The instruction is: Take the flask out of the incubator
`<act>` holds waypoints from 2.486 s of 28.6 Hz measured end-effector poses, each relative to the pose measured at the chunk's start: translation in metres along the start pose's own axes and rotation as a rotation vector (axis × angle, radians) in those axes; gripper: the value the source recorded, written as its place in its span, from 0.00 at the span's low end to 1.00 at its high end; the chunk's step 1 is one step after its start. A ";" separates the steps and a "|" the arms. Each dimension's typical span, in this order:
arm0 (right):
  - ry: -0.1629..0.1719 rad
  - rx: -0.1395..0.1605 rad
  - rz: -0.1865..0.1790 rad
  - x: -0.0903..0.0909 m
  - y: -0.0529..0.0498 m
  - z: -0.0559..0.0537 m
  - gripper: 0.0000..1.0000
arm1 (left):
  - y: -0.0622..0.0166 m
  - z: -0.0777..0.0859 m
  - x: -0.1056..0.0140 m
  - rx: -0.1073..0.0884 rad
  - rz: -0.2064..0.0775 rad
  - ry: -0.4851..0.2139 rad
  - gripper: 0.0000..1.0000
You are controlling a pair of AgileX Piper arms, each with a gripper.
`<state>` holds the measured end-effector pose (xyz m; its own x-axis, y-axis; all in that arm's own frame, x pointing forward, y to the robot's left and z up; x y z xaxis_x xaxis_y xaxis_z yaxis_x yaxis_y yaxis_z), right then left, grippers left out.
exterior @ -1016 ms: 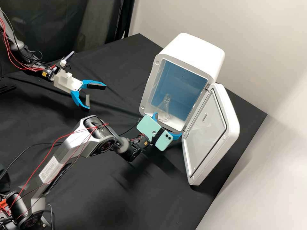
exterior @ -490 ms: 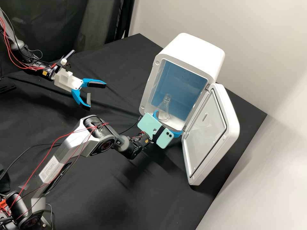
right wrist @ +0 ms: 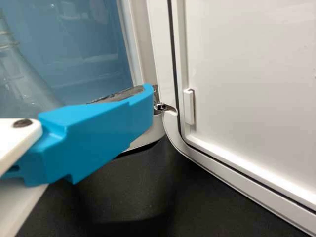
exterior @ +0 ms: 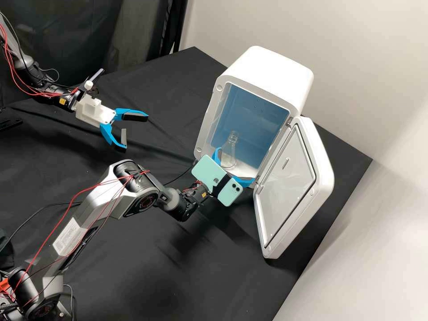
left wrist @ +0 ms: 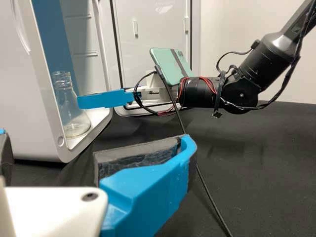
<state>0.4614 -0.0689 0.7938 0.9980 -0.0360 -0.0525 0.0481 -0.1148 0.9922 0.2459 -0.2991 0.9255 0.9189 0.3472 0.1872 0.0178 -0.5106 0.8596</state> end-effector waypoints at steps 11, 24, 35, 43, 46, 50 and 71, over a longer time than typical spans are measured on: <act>0.012 -0.001 -0.029 -0.001 -0.012 -0.007 1.00 | 0.0000 0.000 0.000 0.000 0.000 0.000 1.00; 0.093 -0.012 -0.030 0.021 -0.021 -0.034 1.00 | 0.0000 0.000 0.000 0.000 0.000 0.000 1.00; -0.001 -0.017 -0.097 0.037 -0.042 -0.008 1.00 | 0.0017 0.000 -0.001 0.003 0.003 0.001 1.00; -0.021 -0.013 -0.093 0.033 -0.038 0.000 1.00 | 0.0017 0.000 -0.001 0.003 0.003 0.001 1.00; -0.025 -0.013 -0.084 0.034 -0.034 0.002 1.00 | 0.0017 0.000 -0.001 0.003 0.003 0.001 1.00; -0.019 -0.013 -0.074 0.035 -0.031 0.001 1.00 | 0.0017 0.000 -0.001 0.003 0.003 0.001 1.00; 0.111 -0.024 -0.131 0.054 -0.037 -0.004 1.00 | -0.0007 0.001 -0.003 0.000 -0.008 0.003 1.00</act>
<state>0.5141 -0.0628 0.7544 0.9815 0.0880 -0.1699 0.1776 -0.0877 0.9802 0.2438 -0.3002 0.9240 0.9175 0.3535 0.1822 0.0246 -0.5076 0.8612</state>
